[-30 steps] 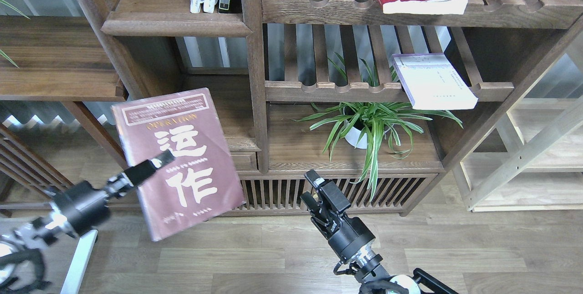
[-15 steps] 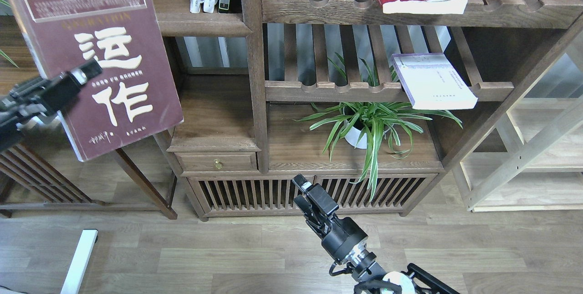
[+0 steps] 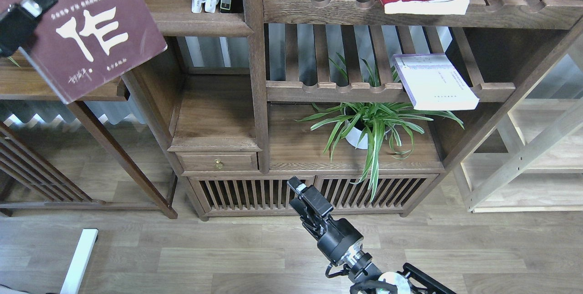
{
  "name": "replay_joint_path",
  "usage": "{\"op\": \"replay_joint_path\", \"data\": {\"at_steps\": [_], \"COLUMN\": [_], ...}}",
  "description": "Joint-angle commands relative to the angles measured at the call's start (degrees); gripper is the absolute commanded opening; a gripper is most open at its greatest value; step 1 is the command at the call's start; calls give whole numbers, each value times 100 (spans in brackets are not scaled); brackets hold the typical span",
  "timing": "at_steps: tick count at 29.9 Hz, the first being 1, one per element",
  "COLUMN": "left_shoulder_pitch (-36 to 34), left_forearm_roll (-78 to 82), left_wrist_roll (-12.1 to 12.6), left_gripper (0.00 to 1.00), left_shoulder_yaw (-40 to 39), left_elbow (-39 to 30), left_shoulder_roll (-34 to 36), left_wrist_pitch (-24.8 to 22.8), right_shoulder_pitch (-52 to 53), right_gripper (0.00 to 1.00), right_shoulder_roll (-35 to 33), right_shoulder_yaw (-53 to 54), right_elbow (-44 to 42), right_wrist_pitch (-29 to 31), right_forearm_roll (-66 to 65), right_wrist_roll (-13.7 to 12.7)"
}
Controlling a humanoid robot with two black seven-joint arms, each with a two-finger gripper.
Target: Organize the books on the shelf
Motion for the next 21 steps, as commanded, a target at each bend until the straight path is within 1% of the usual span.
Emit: {"op": "replay_joint_path", "data": {"at_steps": [1, 9, 12, 14, 18, 21], "left_shoulder_pitch": [-207, -743, -919, -998, -1017, -1034], "left_forearm_roll": [328, 1137, 1365, 1532, 1726, 1788], "left_wrist_roll": [-3, -38, -38, -38, -38, -47], "left_gripper": [0, 0, 0, 0, 0, 0], "left_shoulder_yaw": [-16, -16, -16, 1, 28, 28], "left_elbow": [91, 91, 109, 109, 109, 109], "left_shoulder_roll": [-154, -698, -962, -1007, -1059, -1077], "left_wrist_pitch": [0, 0, 487, 847, 1357, 1630], "right_shoulder_pitch": [5, -4, -12, -12, -12, -4], "right_gripper": [99, 99, 99, 99, 99, 99], "right_shoulder_roll": [-1, -1, -1, -1, -1, -1], "right_shoulder_yaw": [0, 0, 0, 0, 9, 0], "right_elbow": [-2, -46, -72, -89, -89, -89], "right_wrist_pitch": [0, 18, 35, 53, 53, 53], "right_forearm_roll": [1, 9, 18, 18, 18, 18], "right_wrist_roll": [0, 0, 9, 0, 0, 0]}}
